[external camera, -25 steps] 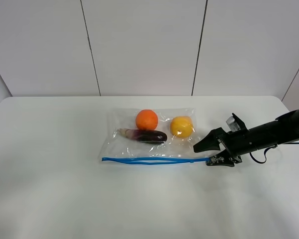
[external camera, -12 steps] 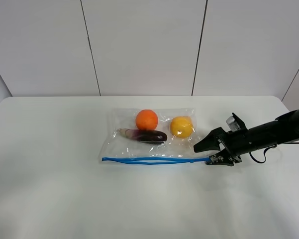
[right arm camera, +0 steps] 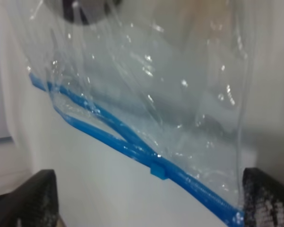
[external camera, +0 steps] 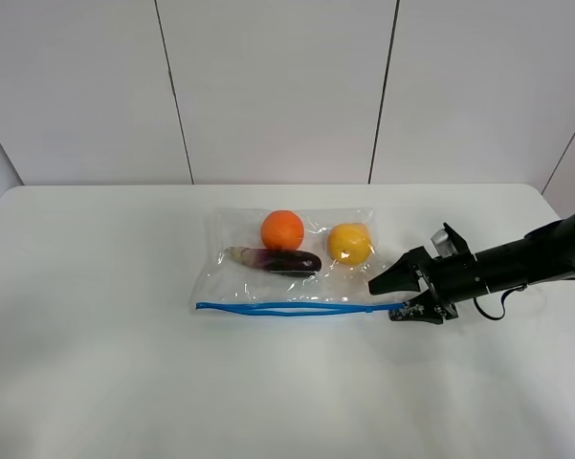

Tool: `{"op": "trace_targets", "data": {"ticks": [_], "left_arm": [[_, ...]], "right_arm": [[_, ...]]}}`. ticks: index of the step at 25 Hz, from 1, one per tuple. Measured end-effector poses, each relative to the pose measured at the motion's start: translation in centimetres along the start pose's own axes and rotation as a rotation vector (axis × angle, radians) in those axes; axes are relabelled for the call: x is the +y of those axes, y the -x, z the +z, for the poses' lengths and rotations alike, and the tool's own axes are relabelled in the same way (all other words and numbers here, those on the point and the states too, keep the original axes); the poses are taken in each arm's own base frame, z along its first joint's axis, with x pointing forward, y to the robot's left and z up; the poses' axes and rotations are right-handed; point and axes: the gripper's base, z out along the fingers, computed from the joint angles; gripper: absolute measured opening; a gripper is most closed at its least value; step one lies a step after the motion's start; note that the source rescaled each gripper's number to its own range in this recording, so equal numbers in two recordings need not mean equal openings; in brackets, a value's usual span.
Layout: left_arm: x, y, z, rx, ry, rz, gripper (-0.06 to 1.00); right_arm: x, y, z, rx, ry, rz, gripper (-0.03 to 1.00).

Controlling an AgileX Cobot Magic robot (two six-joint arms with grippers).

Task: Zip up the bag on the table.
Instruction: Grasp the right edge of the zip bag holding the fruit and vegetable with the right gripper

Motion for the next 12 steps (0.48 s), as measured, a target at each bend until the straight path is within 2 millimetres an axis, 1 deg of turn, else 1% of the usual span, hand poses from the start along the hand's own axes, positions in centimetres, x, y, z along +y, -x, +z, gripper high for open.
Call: {"op": "trace_targets", "data": {"ticks": [5, 7, 9, 12], "left_arm": [[0.0, 0.0, 0.0, 0.0, 0.0, 0.0, 1.0], [0.0, 0.0, 0.0, 0.0, 0.0, 0.0, 1.0], [0.0, 0.0, 0.0, 0.0, 0.0, 0.0, 1.0], [0.0, 0.0, 0.0, 0.0, 0.0, 0.0, 1.0]], "right_arm": [[-0.05, -0.03, 0.06, 0.002, 0.005, -0.007, 0.87], [-0.08, -0.04, 0.08, 0.003, 0.005, -0.007, 0.84], [-0.11, -0.05, 0.1, 0.004, 0.005, -0.008, 0.74], [-0.13, -0.1, 0.1, 0.009, 0.002, -0.012, 0.53]]}}
